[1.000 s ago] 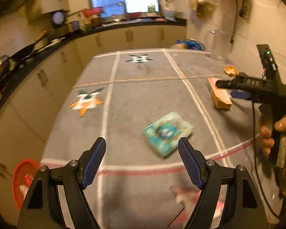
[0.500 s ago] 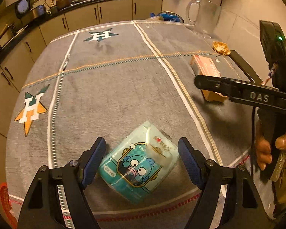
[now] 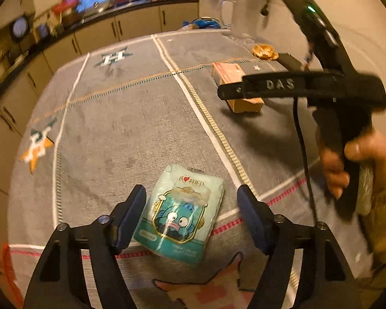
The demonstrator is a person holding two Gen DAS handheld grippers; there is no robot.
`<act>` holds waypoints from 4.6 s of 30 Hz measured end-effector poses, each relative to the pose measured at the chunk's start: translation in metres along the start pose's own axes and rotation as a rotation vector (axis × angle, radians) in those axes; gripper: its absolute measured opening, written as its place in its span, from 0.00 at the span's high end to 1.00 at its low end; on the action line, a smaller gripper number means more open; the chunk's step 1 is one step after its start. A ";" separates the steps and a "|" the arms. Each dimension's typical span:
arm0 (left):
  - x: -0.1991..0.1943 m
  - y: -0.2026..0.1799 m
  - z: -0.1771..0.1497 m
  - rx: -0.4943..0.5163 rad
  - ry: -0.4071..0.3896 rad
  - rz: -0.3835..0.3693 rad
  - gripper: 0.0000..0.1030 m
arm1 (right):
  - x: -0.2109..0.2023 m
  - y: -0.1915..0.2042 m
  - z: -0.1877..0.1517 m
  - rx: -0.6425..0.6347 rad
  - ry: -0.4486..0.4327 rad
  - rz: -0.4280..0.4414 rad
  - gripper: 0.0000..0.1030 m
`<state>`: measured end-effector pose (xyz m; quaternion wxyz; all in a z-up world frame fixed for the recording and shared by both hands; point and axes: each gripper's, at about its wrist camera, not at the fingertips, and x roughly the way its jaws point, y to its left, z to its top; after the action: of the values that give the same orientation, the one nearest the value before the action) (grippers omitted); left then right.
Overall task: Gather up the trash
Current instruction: 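Grasp the green cartoon tissue packet with the left tool while the right tool grasps the orange box, then lift the green packet and orange box and carry both toward the red wastebasket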
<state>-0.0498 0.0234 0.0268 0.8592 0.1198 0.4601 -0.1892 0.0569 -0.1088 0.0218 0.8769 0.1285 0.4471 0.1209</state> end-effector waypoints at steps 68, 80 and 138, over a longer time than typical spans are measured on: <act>-0.155 0.108 -0.151 -0.581 -0.337 0.272 0.61 | -0.094 0.129 -0.115 -0.175 -0.154 0.216 0.52; -0.151 0.111 -0.159 -0.589 -0.327 0.246 0.61 | -0.081 0.161 -0.156 -0.344 -0.063 0.124 0.44; -0.184 0.118 -0.204 -0.636 -0.359 0.359 0.61 | -0.114 0.221 -0.186 -0.423 -0.135 0.231 0.47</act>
<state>-0.2429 0.2467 0.0728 0.9395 -0.1084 0.3100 0.0977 -0.1818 0.0831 0.0759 0.8926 0.0000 0.3345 0.3022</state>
